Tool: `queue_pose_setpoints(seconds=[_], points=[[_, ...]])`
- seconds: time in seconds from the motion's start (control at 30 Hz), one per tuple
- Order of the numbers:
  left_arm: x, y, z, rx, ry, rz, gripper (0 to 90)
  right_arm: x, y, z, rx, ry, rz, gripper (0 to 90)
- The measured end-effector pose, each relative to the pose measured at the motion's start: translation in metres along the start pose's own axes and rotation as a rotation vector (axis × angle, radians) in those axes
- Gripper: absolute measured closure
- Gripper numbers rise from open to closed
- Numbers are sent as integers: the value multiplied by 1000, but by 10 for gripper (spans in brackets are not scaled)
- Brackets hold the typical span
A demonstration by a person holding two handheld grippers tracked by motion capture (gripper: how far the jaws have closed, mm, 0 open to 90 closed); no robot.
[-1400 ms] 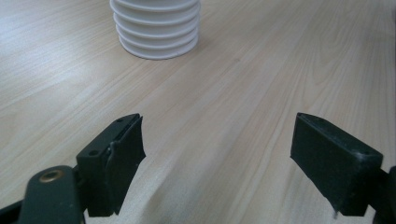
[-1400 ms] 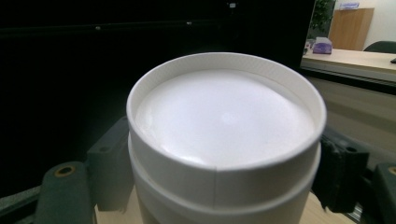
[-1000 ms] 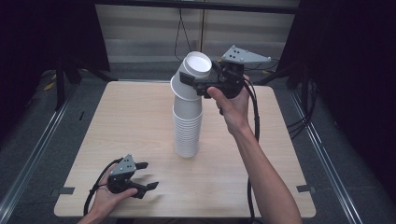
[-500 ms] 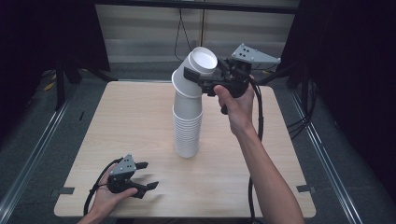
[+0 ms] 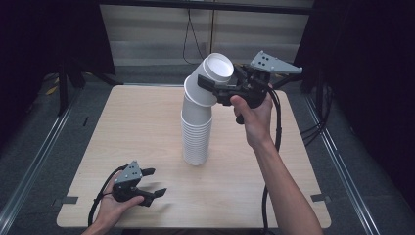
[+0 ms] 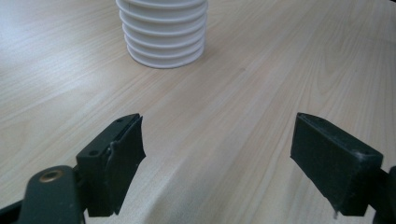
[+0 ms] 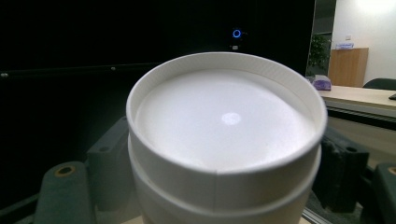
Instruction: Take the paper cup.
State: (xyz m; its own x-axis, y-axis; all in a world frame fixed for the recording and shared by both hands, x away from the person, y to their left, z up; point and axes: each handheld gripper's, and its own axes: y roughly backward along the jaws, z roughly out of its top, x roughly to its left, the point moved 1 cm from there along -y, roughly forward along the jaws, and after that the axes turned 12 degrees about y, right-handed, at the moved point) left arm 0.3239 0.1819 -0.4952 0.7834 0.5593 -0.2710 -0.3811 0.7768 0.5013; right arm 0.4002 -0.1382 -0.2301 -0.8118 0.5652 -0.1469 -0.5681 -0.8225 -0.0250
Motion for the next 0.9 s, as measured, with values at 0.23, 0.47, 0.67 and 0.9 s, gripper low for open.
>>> queue_pose_setpoints(seconds=[0.23,0.47,0.67,0.9], points=[[0,1,1,-13,1,-1,167,3,10,-2,13,-10,-18,217],[2,2,2,-32,31,7,167,6,22,-1,-6,-10,-15,216],[3,3,3,-37,34,10,167,4,35,-7,4,-20,-33,217],[4,3,5,-46,47,26,166,10,53,-11,16,-15,-38,216]])
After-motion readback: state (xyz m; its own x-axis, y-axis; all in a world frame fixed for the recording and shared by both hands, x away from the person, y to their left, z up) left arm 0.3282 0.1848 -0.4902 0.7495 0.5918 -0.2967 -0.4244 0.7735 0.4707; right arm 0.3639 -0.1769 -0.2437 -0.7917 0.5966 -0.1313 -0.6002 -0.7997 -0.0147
